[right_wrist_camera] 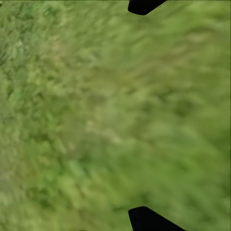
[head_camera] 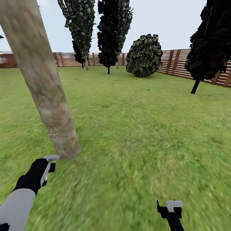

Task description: In the garden, pick up the pesticide atomizer on the floor and spray pesticide onto both trees until each tree trunk is fully covered.

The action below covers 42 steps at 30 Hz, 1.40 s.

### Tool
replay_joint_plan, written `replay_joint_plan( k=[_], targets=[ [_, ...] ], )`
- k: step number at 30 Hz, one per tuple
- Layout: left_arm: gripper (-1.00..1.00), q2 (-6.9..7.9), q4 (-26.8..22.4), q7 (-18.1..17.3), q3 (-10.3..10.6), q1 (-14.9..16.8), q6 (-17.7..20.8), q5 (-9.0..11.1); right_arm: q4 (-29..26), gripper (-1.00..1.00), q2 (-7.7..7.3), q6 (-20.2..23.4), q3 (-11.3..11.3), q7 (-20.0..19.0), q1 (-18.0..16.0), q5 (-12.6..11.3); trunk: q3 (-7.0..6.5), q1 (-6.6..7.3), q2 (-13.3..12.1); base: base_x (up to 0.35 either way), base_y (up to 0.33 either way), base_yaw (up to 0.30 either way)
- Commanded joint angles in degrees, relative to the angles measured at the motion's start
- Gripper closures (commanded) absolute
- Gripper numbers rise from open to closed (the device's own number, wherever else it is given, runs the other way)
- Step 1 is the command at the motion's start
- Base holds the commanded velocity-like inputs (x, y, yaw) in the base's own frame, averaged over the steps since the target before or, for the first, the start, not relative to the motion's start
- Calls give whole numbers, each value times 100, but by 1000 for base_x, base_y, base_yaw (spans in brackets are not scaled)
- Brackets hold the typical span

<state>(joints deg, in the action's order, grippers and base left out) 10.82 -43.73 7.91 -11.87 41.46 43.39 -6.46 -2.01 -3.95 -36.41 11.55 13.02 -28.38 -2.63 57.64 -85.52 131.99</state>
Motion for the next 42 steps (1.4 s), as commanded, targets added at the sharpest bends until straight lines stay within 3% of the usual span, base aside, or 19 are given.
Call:
replay_joint_plan(
  k=[1, 15, 22, 28, 31, 34, 38, 42],
  targets=[
    [100, -7, -4, -20, -9, -4, 28, -58, -1, -100, -1, -7, 49, 26, -1, -27, 5, -1, 2, 204, -226, 56],
    [100, -10, -4, -18, -9, -12, 18, -58, -1, -100, -3, -7, 49, 38, -1, -26, 5, -1, 2, 244, -187, 10],
    [100, -27, -4, -36, -20, -49, -31, -29, -1, -100, -10, -7, 46, 43, -1, -27, 5, -1, 2, 44, -18, 239],
    [100, 53, -3, -1, 12, 26, 22, -63, -1, -100, -10, -7, 45, 43, -1, -25, 5, -1, 2, 1, 0, 277],
    [100, -31, -10, 377, 44, 41, 33, -43, -1, -100, -10, -7, 47, 43, -1, -26, 5, -1, 2, 0, 0, 191],
    [100, -229, -3, 483, 39, 43, 30, 2, -1, -100, -10, -7, 48, 41, -1, -22, 5, -1, 2, 0, 0, 51],
    [100, -445, 230, 353, 69, 28, 52, 10, -1, -100, -10, -7, 49, 35, -1, -21, 5, -1, 2, 0, 0, 8],
    [100, -496, 509, -18, 238, 72, 53, -13, -1, -100, -10, -7, 49, 34, -1, -20, 5, -1, 2, 0, 0, 0]
  ],
)
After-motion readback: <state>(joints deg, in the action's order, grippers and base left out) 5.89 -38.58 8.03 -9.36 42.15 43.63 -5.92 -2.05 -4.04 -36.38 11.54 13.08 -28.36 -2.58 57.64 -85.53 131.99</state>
